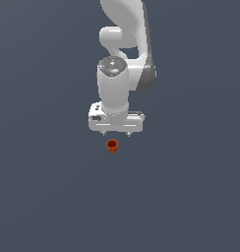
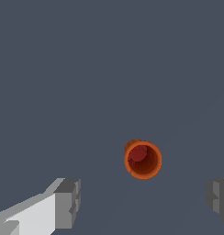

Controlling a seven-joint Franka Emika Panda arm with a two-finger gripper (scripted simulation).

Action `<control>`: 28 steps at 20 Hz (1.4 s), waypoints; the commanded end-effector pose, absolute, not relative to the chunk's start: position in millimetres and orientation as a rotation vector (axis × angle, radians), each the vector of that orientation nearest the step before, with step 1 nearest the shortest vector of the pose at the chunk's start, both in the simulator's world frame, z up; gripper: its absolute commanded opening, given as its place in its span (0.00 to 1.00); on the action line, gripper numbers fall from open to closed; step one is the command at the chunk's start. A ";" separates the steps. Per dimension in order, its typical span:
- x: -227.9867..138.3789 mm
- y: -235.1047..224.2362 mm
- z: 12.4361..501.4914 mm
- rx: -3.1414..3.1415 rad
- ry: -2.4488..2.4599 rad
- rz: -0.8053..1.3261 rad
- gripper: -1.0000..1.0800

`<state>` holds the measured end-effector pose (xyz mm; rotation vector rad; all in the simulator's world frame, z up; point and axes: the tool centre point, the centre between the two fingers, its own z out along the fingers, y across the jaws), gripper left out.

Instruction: Pick up the object and move it to a goal position.

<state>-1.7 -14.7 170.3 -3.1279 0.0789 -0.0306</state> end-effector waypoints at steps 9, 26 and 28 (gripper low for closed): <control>3.4 -4.0 181.9 -3.138 -0.021 -0.049 0.96; 0.8 -11.3 163.9 -3.138 -0.155 -0.039 0.96; -0.3 -13.7 157.6 -3.136 -0.204 -0.036 0.96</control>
